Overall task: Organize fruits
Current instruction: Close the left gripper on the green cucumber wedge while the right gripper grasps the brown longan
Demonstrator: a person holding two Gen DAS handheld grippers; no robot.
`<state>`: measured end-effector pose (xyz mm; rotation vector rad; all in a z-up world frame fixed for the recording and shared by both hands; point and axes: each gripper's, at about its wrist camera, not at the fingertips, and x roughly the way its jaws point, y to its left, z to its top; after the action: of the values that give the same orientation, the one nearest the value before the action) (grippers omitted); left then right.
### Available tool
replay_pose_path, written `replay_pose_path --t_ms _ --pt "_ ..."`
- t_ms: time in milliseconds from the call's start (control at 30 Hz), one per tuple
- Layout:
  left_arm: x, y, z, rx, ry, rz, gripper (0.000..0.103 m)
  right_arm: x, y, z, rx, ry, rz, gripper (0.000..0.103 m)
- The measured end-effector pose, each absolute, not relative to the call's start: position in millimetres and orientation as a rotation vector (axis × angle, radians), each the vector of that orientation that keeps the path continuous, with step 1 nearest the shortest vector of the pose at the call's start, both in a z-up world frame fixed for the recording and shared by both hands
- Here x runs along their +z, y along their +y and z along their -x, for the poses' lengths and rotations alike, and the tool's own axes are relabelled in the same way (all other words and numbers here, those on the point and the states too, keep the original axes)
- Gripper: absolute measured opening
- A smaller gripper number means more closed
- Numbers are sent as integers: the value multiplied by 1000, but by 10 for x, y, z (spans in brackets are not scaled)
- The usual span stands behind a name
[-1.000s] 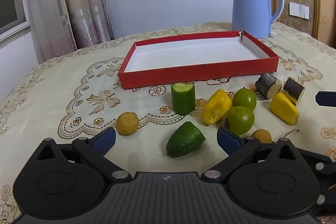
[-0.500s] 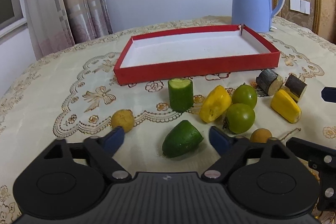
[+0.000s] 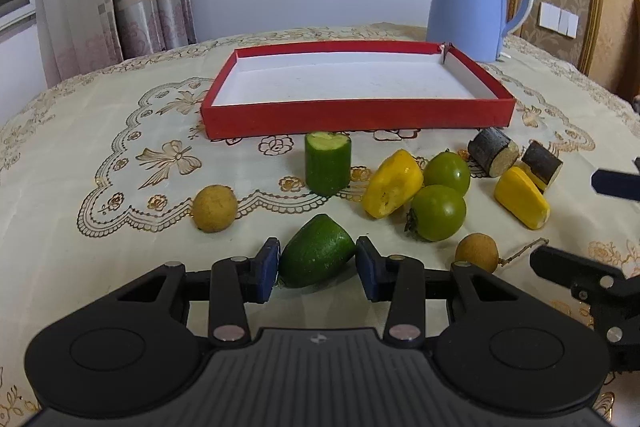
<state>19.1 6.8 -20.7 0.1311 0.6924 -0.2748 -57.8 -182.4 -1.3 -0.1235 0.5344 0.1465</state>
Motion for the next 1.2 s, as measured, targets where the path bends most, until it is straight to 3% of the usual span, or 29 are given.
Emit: replay_pose_path --t_ms 100,200,267,333,400,567,667,700,1200 --pt "-168 121 -197 -253 684 -123 40 -26 -1818 571 185 544 113 91" --pt "-135 154 -202 -227 673 -123 40 -40 -1759 563 239 556 119 82" --pt "-117 173 -196 -210 662 -125 40 -50 -1691 538 277 568 142 68" --pt "-117 157 -181 -202 656 -132 40 -65 -1622 495 311 588 162 45" --pt "-125 156 -180 -203 658 -128 40 -75 -1554 445 316 592 190 39" --pt "-148 129 -161 -212 658 -134 40 -56 -1460 339 356 596 196 39" --pt "-151 139 -168 -216 658 -132 40 -83 -1417 289 371 617 203 31" --pt "-151 139 -168 -216 658 -132 40 -95 -1407 279 373 627 202 25" --pt "-154 160 -222 -169 669 -119 40 -68 -1443 317 366 618 197 25"
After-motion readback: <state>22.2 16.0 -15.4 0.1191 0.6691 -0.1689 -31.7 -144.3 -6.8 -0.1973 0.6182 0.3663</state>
